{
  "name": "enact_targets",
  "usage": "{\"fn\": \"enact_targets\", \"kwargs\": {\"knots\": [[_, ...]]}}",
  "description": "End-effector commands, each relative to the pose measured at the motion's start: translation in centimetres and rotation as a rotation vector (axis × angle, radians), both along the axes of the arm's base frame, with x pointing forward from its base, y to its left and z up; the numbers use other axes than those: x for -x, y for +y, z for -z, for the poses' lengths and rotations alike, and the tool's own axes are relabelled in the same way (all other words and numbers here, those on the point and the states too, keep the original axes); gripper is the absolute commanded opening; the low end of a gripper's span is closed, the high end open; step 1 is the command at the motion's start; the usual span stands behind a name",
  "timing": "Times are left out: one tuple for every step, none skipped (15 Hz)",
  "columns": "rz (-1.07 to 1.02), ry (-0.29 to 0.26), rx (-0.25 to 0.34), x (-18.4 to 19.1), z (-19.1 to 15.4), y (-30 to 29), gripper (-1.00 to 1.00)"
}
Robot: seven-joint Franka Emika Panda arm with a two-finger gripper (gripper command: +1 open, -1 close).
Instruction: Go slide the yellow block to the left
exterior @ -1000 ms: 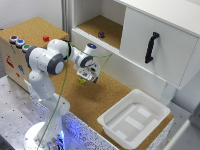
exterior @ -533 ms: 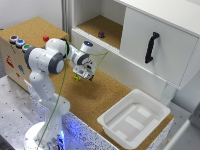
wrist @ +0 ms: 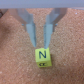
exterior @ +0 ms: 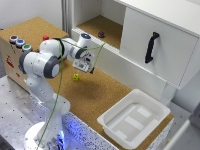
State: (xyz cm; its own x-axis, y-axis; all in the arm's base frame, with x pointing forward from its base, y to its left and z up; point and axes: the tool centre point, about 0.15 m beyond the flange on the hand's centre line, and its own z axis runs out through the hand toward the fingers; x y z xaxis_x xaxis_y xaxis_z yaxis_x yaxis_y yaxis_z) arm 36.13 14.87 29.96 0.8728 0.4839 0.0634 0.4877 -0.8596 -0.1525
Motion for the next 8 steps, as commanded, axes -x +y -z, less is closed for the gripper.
{"fn": "enact_targets", "kwargs": {"knots": [[-0.113,-0.079,0.022,1.8,3.0,1.3,1.0],[-0.146,-0.094,0.034,1.9,4.1,1.7,1.0],[-0.186,-0.11,0.043,2.0,5.0,2.1,1.0],[-0.21,-0.13,0.062,2.0,5.9,2.4,1.0],[-0.204,-0.13,0.077,1.9,7.0,2.4,1.0],[-0.197,-0.15,0.076,1.8,7.9,2.4,1.0],[-0.192,-0.155,0.088,1.6,8.6,2.5,1.0],[-0.183,-0.163,0.089,1.4,9.1,2.5,1.0]]}}
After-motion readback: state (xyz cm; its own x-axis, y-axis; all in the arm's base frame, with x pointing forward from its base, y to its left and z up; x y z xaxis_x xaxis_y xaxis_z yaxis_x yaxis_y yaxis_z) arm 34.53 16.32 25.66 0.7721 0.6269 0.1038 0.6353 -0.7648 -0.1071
